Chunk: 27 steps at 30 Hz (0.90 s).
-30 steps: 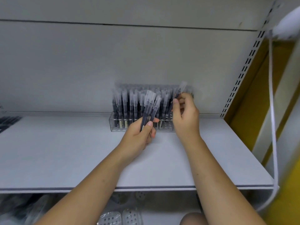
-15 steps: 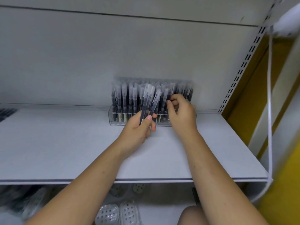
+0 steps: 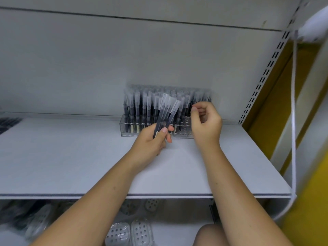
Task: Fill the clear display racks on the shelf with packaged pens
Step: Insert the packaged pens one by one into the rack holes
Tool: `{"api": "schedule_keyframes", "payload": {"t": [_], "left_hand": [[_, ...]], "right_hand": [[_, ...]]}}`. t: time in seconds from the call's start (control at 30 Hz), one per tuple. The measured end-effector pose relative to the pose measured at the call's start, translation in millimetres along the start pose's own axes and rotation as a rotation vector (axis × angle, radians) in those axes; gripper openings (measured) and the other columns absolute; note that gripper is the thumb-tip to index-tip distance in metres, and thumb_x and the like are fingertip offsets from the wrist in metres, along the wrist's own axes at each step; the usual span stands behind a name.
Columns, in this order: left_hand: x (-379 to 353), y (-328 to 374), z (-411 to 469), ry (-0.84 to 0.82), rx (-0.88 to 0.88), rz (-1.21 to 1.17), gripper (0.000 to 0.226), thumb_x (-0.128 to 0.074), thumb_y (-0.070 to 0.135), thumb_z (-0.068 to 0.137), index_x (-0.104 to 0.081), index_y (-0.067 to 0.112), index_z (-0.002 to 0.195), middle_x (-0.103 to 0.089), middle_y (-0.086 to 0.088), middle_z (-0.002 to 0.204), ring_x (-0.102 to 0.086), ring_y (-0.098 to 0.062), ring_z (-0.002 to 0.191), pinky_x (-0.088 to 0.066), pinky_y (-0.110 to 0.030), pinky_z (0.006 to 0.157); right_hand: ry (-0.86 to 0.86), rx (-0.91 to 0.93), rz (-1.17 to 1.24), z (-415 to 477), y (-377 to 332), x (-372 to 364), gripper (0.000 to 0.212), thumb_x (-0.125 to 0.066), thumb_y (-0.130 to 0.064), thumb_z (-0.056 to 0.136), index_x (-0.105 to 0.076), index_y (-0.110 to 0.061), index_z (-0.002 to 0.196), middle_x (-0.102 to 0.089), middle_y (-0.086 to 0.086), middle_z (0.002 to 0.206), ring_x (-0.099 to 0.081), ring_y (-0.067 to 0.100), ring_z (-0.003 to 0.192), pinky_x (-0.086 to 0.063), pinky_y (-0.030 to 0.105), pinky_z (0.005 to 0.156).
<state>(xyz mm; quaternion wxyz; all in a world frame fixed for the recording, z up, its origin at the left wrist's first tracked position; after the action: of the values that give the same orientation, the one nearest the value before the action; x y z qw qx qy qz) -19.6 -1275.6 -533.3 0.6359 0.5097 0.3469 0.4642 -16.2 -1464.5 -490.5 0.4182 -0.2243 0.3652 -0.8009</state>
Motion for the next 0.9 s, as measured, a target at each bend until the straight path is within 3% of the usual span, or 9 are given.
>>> {"api": "schedule_keyframes", "payload": {"t": [0.13,0.37,0.43,0.53,0.6,0.67,0.73,0.83,0.9], "left_hand": [[-1,1,-1,0.002,-0.007,-0.001,0.024,-0.045,0.016,0.112,-0.067,0.011,0.117,-0.062,0.004,0.079,-0.036,-0.015,0.062,-0.029,-0.024,0.049],[0,2,-1,-0.02,-0.015,0.011,0.027,-0.047,0.023,0.112,-0.069,0.007,0.112,-0.057,-0.022,0.081,-0.04,-0.018,0.062,-0.03,-0.028,0.05],[0,2,-2,-0.016,-0.004,0.008,0.026,-0.047,0.023,0.112,-0.069,0.009,0.112,-0.059,-0.016,0.08,-0.041,-0.017,0.061,-0.031,-0.027,0.05],[0,0,-2,-0.007,0.016,0.029,0.031,-0.047,0.024,0.112,-0.07,0.005,0.104,-0.057,-0.006,0.068,-0.041,-0.016,0.057,-0.032,-0.026,0.051],[0,1,-2,-0.008,0.011,0.043,0.034,-0.047,0.026,0.112,-0.07,0.004,0.1,-0.054,-0.016,0.067,-0.04,-0.02,0.057,-0.032,-0.026,0.051],[-1,2,-2,0.004,0.003,0.031,0.031,-0.046,0.023,0.112,-0.07,0.005,0.105,-0.061,-0.024,0.078,-0.044,-0.021,0.06,-0.034,-0.025,0.051],[-2,4,-3,0.017,0.007,0.011,0.026,-0.045,0.019,0.112,-0.067,0.007,0.115,-0.07,-0.016,0.092,-0.049,-0.018,0.062,-0.037,-0.024,0.051],[-2,5,-4,0.013,0.007,0.022,0.026,-0.044,0.017,0.112,-0.067,0.01,0.121,-0.072,-0.005,0.094,-0.051,-0.017,0.063,-0.039,-0.024,0.053],[-1,5,-5,0.021,0.007,0.042,0.026,-0.044,0.017,0.112,-0.068,0.01,0.121,-0.07,-0.001,0.09,-0.05,-0.017,0.063,-0.04,-0.024,0.053]], "right_hand": [[-0.202,-0.156,0.143,-6,-3,-8,0.014,-0.064,-0.006,0.098,-0.068,-0.013,0.087,-0.066,0.006,0.064,-0.05,0.021,0.041,-0.041,0.026,0.044],[-0.449,-0.195,0.187,-14,-6,-21,0.014,-0.067,-0.012,0.1,-0.067,-0.002,0.09,-0.068,0.008,0.075,-0.05,0.024,0.041,-0.04,0.025,0.046],[-0.455,-0.188,0.174,-14,-6,-21,0.018,-0.067,-0.012,0.1,-0.065,0.001,0.088,-0.067,0.012,0.074,-0.051,0.025,0.043,-0.042,0.027,0.047],[-0.436,-0.195,0.189,-12,-5,-21,0.02,-0.065,-0.011,0.101,-0.063,0.002,0.086,-0.068,0.013,0.07,-0.056,0.025,0.043,-0.044,0.027,0.048],[-0.397,-0.213,0.211,-11,-3,-20,0.02,-0.061,-0.012,0.103,-0.062,0.003,0.089,-0.07,0.007,0.065,-0.06,0.022,0.043,-0.043,0.022,0.047],[-0.327,-0.23,0.249,-9,-1,-18,0.018,-0.056,-0.011,0.106,-0.062,0.001,0.094,-0.072,0.01,0.068,-0.062,0.021,0.043,-0.039,0.016,0.044],[-0.239,-0.224,0.294,-4,0,-13,0.015,-0.053,-0.012,0.107,-0.061,-0.008,0.095,-0.073,0.016,0.078,-0.062,0.024,0.044,-0.037,0.014,0.042],[-0.089,-0.152,0.292,1,2,-5,0.013,-0.051,-0.019,0.107,-0.06,-0.016,0.098,-0.069,0.02,0.081,-0.059,0.027,0.047,-0.039,0.017,0.043],[0.019,-0.078,0.231,3,3,2,0.013,-0.05,-0.021,0.106,-0.06,-0.015,0.102,-0.067,0.018,0.082,-0.059,0.027,0.052,-0.046,0.028,0.049]]}}
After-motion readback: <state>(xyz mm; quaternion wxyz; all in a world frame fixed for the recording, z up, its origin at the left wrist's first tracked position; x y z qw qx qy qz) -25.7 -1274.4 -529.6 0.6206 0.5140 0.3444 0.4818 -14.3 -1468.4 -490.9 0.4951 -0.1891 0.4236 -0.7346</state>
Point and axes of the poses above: each hand's wrist, its own z-axis towards the middle knuckle, its own x-axis out of the back of the hand, y = z × x, the point moved 4 cm from there along z, towards the middle knuckle
